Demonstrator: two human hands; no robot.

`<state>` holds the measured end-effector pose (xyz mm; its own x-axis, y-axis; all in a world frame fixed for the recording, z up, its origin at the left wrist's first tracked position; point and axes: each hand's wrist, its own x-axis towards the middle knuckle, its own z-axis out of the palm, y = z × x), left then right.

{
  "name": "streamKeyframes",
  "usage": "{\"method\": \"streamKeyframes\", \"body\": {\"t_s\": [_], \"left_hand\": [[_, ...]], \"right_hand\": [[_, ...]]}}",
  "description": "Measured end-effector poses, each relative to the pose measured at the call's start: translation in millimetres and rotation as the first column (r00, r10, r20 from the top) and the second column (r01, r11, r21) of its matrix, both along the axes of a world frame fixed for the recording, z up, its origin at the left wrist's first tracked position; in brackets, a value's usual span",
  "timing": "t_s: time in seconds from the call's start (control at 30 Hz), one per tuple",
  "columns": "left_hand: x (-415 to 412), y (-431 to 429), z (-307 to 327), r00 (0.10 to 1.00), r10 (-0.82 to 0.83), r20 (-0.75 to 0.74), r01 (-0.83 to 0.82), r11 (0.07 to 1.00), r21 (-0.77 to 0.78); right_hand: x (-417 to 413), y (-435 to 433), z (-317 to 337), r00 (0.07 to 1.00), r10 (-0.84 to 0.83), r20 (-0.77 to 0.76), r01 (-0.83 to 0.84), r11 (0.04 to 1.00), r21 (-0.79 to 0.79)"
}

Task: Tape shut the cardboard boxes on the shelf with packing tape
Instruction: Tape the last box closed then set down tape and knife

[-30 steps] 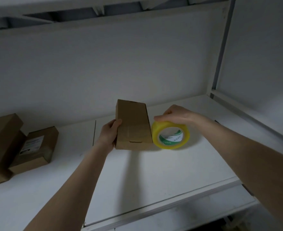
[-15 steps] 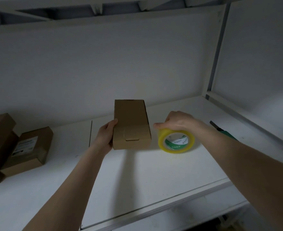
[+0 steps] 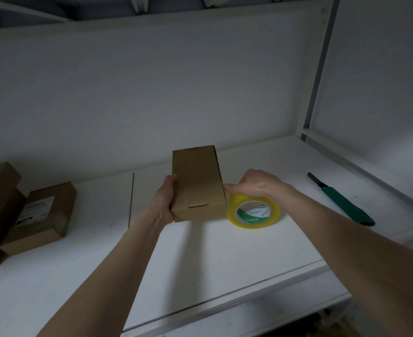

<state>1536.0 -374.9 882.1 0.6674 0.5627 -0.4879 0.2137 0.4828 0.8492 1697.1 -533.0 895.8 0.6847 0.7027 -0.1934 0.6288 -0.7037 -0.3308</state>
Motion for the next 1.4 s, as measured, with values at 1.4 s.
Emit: {"method": "streamKeyframes", "body": {"t_s": [1.4], "left_hand": [[23.0, -20.0, 23.2, 0.972, -0.187, -0.14, 0.228, 0.892, 0.391]], "right_hand": [[-8.1, 24.8, 27.7, 1.0, -0.029, 0.009, 0.028, 0.99, 0.139]]}}
